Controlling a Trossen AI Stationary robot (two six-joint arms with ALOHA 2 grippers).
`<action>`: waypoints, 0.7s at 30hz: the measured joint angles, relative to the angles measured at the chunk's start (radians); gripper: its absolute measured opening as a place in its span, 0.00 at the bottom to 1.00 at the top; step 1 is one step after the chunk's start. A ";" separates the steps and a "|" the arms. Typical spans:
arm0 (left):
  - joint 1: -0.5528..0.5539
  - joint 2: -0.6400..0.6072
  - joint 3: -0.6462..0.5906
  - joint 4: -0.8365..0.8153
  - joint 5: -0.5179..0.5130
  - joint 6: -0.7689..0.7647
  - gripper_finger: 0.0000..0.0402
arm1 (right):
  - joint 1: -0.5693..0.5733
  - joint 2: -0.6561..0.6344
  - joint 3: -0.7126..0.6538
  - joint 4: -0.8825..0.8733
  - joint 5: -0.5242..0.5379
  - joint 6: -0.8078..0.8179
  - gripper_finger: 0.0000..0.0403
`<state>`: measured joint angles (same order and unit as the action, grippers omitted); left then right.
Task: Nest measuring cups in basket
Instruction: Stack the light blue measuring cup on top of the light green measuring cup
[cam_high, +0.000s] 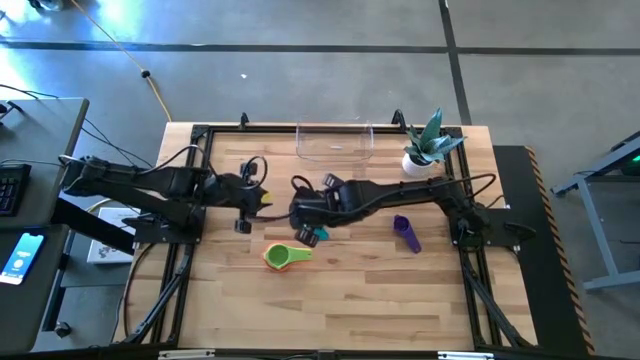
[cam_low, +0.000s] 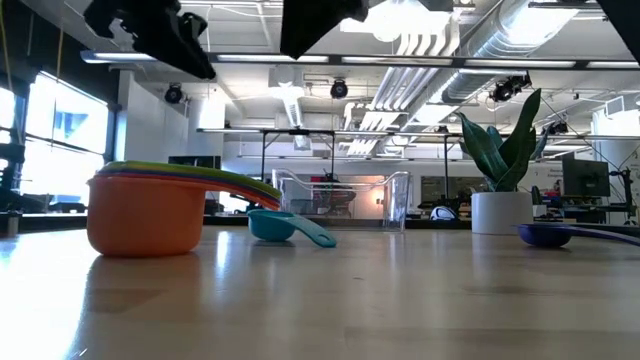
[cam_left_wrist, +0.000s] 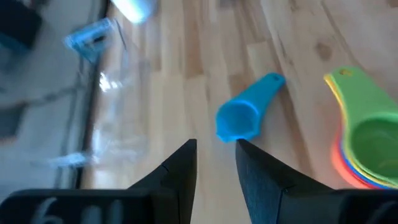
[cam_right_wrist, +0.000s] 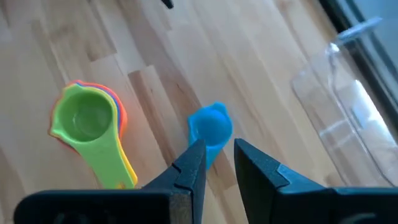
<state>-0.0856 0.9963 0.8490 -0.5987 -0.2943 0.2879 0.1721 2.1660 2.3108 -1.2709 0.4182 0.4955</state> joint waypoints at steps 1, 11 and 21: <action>0.015 0.010 0.001 0.030 0.011 0.036 0.26 | 0.005 -0.005 0.000 0.002 0.018 0.018 0.19; 0.143 0.190 0.000 0.171 0.164 0.286 0.26 | 0.005 -0.104 0.000 -0.034 0.118 0.110 0.19; 0.178 0.368 -0.001 0.247 0.208 0.472 0.26 | -0.028 -0.167 0.001 -0.040 0.175 0.109 0.19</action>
<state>0.0927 1.3639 0.8484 -0.3516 -0.0868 0.7598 0.1436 1.9991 2.3116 -1.3111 0.5931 0.6048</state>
